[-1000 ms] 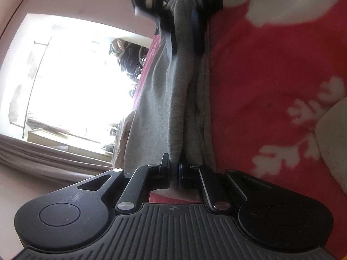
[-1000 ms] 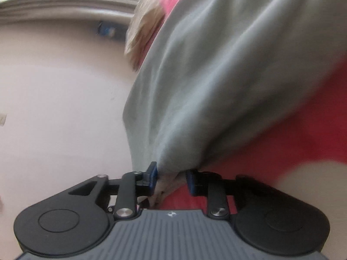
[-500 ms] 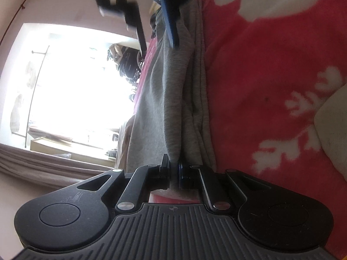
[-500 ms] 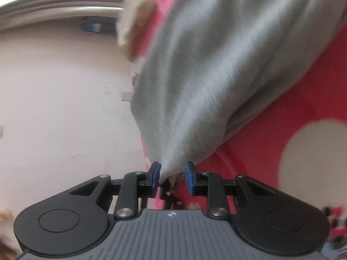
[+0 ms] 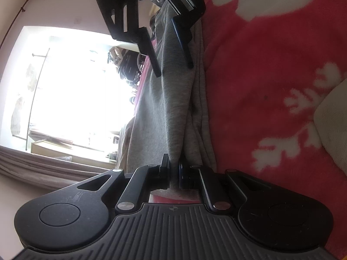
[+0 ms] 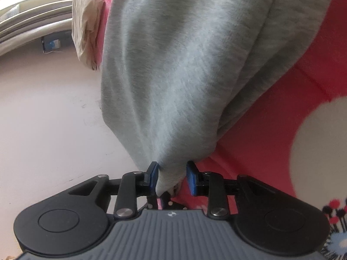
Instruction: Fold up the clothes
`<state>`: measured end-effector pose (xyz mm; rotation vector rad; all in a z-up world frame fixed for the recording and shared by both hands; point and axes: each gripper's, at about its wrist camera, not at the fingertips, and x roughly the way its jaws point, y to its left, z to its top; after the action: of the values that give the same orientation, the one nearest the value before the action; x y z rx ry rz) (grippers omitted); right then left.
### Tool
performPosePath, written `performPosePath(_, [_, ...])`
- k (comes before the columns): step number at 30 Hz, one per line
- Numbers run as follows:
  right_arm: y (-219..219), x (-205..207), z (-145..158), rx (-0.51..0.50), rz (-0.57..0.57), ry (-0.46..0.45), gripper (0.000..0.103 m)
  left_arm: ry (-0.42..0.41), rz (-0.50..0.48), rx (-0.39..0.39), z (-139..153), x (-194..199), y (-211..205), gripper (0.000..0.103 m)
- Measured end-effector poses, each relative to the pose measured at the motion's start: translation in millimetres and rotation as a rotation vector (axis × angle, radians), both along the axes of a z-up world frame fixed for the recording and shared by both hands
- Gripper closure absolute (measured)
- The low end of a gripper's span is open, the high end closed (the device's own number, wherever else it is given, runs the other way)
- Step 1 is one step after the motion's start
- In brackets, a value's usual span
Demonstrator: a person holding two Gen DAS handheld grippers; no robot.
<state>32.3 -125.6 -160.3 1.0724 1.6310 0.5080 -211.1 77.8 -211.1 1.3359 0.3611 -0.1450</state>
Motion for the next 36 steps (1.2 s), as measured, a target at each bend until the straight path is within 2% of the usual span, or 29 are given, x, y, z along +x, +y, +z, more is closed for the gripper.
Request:
performPosePath(4, [4, 8, 1, -0.019, -0.007, 0.011, 0.065, 0.000, -0.002, 0.006, 0, 2, 1, 0.097])
performPosePath(7, [6, 13, 3, -0.018, -0.021, 0.004, 0.068, -0.001, -0.005, 0.012, -1, 4, 2, 0.097])
performPosePath(11, [18, 19, -4, -0.017, -0.055, -0.003, 0.089, -0.004, -0.008, 0.016, -2, 6, 2, 0.097])
performPosePath(13, [19, 15, -7, 0.022, -0.082, -0.032, 0.094, -0.005, -0.011, 0.018, -2, 7, 3, 0.097])
performPosePath(16, [12, 9, -2, 0.128, -0.130, -0.122, 0.095, -0.018, -0.023, 0.028, -2, 10, 3, 0.096])
performPosePath(19, [9, 8, 0, 0.190, -0.106, -0.282, 0.095, -0.017, -0.024, 0.026, -1, 11, 2, 0.096])
performPosePath(27, [25, -4, -9, 0.028, 0.145, -0.699, 0.097, 0.006, -0.039, 0.035, 0, -3, 3, 0.095])
performPosePath(28, [27, -5, -10, 0.007, 0.177, -0.751, 0.098, 0.022, -0.039, 0.022, 6, -7, 4, 0.093])
performPosePath(30, [27, -5, -11, 0.006, 0.185, -0.767, 0.099, 0.059, -0.032, -0.015, 18, -13, 8, 0.092])
performPosePath(32, [22, -10, -13, 0.012, 0.176, -0.764, 0.099, 0.122, 0.015, -0.073, 38, -15, 15, 0.091])
performPosePath(33, [15, -14, -15, 0.019, 0.162, -0.752, 0.099, 0.144, 0.060, -0.092, 45, -15, 19, 0.091])
performPosePath(36, [-4, -28, -19, 0.037, 0.121, -0.718, 0.099, 0.220, 0.262, -0.277, 76, -1, 48, 0.091])
